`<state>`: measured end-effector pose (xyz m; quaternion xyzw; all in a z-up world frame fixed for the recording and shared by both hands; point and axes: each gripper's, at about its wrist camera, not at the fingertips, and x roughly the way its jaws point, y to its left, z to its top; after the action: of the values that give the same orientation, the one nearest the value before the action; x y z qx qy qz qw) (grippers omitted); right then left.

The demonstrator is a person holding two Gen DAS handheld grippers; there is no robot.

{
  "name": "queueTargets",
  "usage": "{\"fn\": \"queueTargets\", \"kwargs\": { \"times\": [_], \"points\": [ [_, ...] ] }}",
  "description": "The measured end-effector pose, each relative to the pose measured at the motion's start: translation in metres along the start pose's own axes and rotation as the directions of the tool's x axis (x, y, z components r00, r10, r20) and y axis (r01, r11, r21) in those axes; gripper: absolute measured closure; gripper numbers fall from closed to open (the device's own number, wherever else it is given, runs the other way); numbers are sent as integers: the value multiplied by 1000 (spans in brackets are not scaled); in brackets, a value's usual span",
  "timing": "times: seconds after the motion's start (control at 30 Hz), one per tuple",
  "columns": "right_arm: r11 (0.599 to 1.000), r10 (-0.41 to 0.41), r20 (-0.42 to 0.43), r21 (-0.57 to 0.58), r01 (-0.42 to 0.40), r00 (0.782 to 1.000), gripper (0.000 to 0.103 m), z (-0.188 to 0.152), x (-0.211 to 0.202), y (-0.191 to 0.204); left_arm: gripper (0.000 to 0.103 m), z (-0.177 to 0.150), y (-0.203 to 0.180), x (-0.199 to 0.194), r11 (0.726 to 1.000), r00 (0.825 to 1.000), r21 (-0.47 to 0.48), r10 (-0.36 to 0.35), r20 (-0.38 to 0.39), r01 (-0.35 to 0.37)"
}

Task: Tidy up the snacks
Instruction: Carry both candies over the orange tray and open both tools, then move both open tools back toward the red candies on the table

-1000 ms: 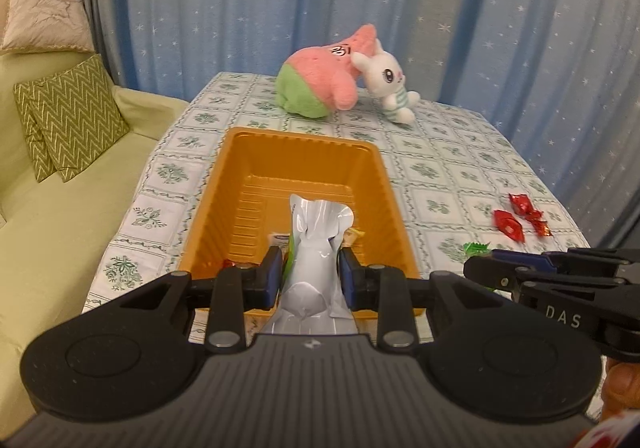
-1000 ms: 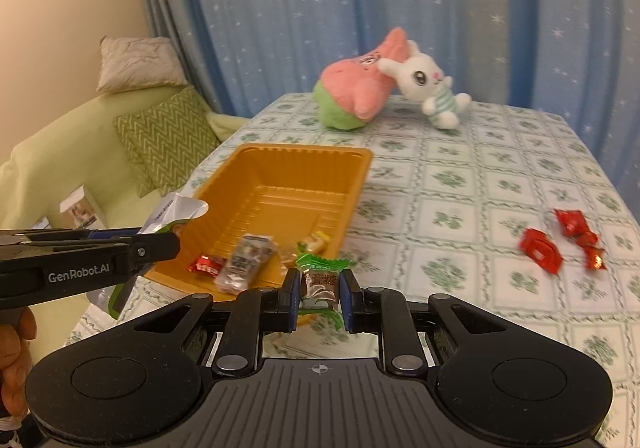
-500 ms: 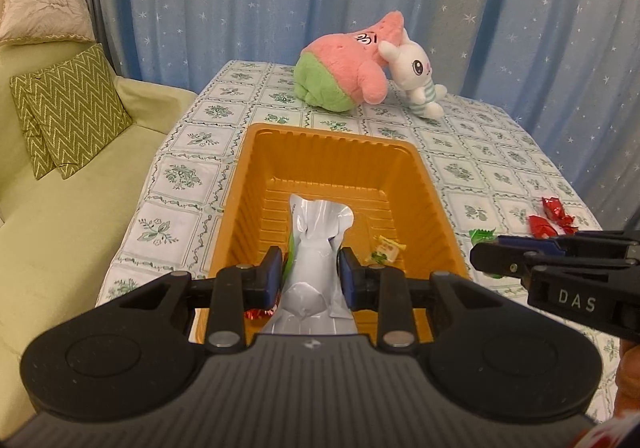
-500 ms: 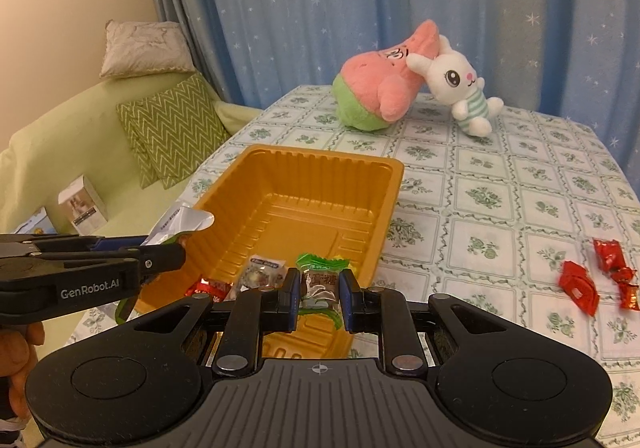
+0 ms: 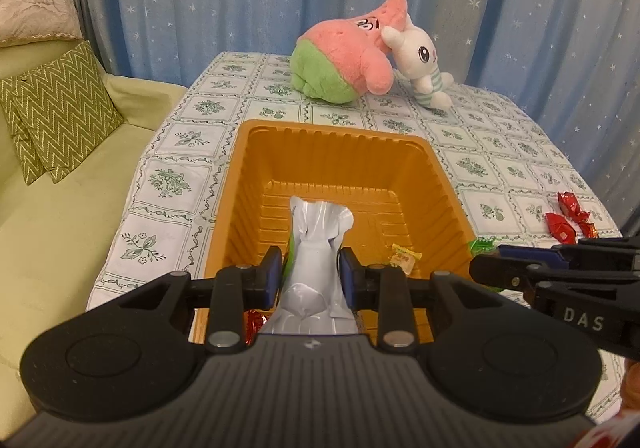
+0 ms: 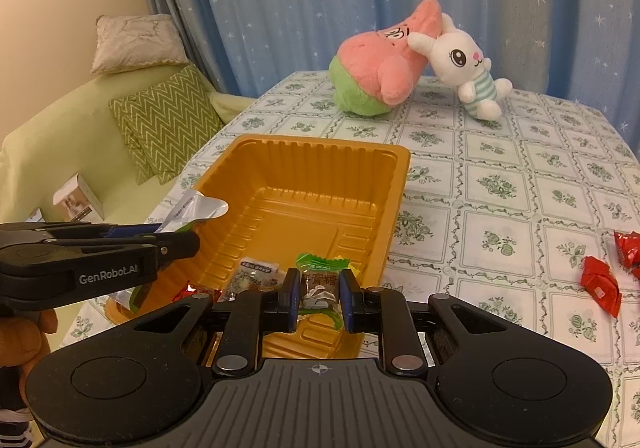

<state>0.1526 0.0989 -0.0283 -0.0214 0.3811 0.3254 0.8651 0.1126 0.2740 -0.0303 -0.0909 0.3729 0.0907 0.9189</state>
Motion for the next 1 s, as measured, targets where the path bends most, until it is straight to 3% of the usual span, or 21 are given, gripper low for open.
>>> {"fn": "queueTargets", "kwargs": {
  "times": [0.73,0.83,0.9,1.0],
  "points": [
    [999,29,19,21,-30,999,82,5,-5,7,68,-14,21,-31,998,999,-49,42,27,-41],
    [997,63,29,39,-64,998,81,7,-3,7,59,-15,21,-34,998,999,-55,45,29,-44],
    [996,68,26,51,-70,997,78,7,-3,4,56,-17,21,-37,998,999,-57,42,32,-41],
    [995,48,41,86,-51,998,61,6,-10,-5,52,-19,18,-42,998,999,-52,39,32,-37]
  ]
}}
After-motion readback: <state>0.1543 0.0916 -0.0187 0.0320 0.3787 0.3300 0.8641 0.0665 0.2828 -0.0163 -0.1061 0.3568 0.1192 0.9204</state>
